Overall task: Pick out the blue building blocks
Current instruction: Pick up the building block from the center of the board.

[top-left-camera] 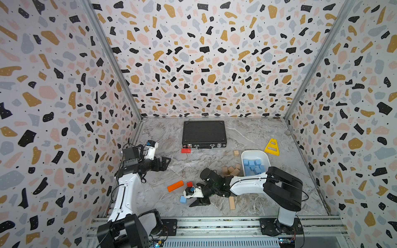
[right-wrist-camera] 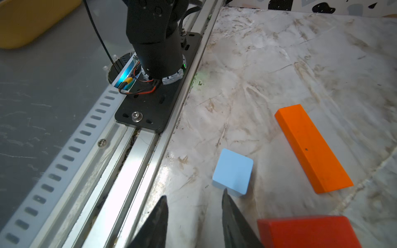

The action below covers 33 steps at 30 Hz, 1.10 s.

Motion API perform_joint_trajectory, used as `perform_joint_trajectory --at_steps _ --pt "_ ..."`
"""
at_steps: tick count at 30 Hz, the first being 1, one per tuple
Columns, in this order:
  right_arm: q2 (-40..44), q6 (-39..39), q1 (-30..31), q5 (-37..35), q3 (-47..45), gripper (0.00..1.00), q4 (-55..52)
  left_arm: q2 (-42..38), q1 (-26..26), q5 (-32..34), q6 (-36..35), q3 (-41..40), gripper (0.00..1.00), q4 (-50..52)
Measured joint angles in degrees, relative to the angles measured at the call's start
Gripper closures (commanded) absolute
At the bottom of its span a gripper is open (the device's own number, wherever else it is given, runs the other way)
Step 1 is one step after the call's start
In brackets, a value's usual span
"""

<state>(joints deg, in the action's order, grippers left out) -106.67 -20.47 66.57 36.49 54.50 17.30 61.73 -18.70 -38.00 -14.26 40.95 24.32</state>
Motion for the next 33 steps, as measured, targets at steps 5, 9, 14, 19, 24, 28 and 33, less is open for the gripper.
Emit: perform_joint_trajectory --at_steps 5,9,14,19,24,28,33 --pt "-2.99 0.70 0.04 -1.01 1.09 0.54 2.40 0.59 0.00 -1.01 1.29 -0.52 0.00 -0.39" --pt "-4.20 2.03 0.04 -2.03 1.73 0.53 4.57 0.66 0.00 -1.36 1.81 -0.68 0.00 -0.52" --pt "-4.50 2.71 0.04 -3.96 1.73 0.52 6.40 0.66 0.00 -1.84 2.16 -0.68 0.00 -0.83" --pt "-4.70 2.95 0.04 -5.33 1.73 0.52 7.56 0.66 0.00 -1.99 2.64 -0.68 0.00 -1.14" --pt "-6.01 3.39 0.04 -5.66 2.14 0.51 8.28 0.66 0.00 -1.99 2.95 -0.70 0.00 -1.53" --pt "-6.93 3.72 0.04 -5.68 3.10 0.51 8.66 0.66 0.00 -2.01 2.97 -0.76 0.00 -1.70" --pt "-8.81 4.02 0.11 -5.60 4.70 0.51 9.90 0.66 0.00 -2.01 3.10 -1.07 0.00 -1.90"
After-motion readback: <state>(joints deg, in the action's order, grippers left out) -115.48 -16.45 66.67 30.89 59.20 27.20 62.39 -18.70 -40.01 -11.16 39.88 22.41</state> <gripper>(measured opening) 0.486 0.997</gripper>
